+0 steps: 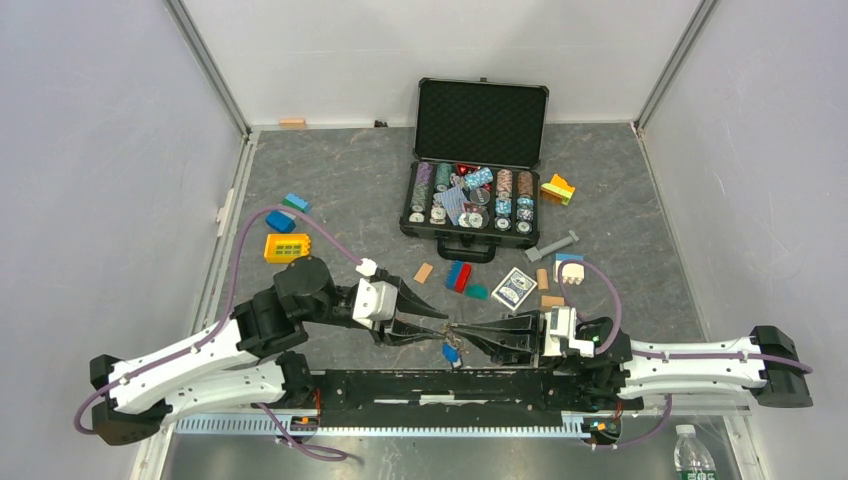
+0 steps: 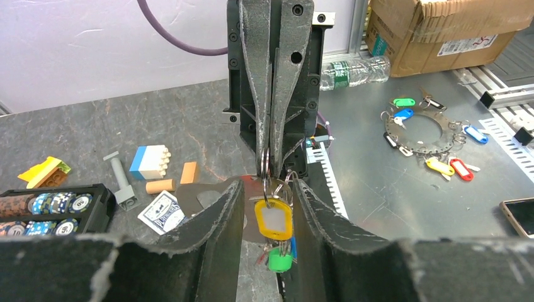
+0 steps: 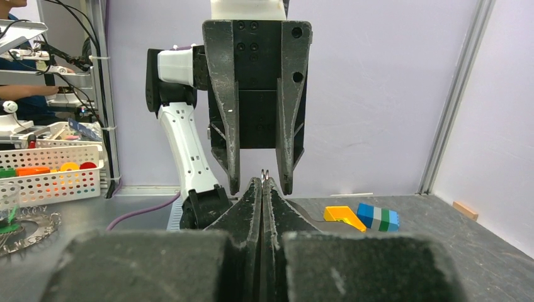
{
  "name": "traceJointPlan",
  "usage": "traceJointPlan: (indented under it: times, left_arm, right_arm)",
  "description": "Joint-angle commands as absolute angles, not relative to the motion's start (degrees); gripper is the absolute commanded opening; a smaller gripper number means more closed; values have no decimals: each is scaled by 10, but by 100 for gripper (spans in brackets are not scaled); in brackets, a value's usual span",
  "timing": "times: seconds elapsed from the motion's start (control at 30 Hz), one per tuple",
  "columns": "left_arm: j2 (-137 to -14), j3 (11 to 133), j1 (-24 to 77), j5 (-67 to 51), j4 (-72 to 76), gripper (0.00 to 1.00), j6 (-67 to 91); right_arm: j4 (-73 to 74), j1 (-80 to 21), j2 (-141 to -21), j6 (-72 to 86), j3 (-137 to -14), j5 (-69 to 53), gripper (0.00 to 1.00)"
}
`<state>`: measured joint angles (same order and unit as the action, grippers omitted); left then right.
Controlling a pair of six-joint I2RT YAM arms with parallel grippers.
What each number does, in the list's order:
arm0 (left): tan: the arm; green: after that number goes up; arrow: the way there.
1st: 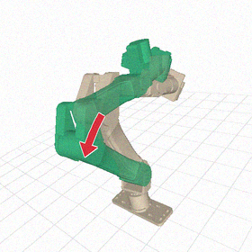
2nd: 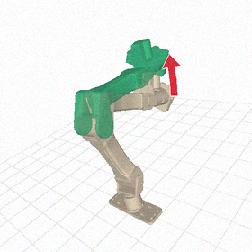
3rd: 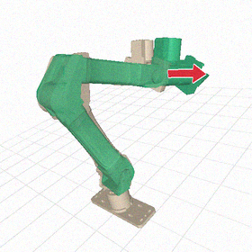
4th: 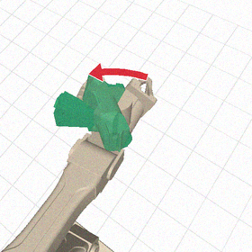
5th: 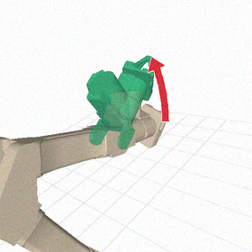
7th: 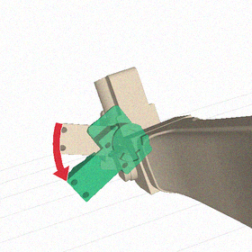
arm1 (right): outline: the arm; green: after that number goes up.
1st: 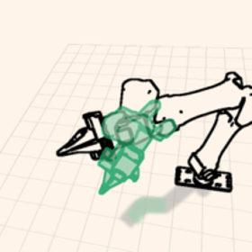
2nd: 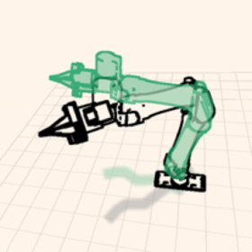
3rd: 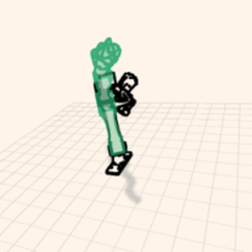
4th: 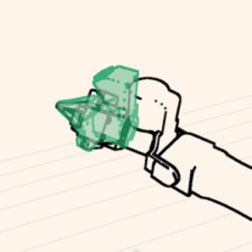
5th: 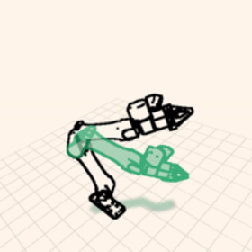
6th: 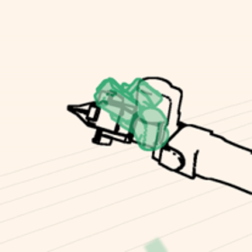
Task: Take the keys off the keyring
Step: Remove the key from the keyring.
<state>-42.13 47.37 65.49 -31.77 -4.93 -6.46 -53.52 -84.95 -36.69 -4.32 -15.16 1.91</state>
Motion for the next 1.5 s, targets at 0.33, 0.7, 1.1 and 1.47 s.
traceJointPlan:
  times: [0.33,0.7,1.1,1.47]
  left_arm:
    - [-445,490,658,-330,-68,22,-67]
    - [-450,490,658,-334,-77,32,-66]
    - [-424,468,658,-309,-3,48,-40]
    - [-445,471,658,-329,-2,45,-35]
  right_arm:
    - [-577,-849,-354,-52,-156,25,0]
    - [-582,-849,-343,-56,-149,28,0]
    - [-591,-849,-347,-51,-143,27,0]
    - [-594,-849,-350,-48,-143,25,0]
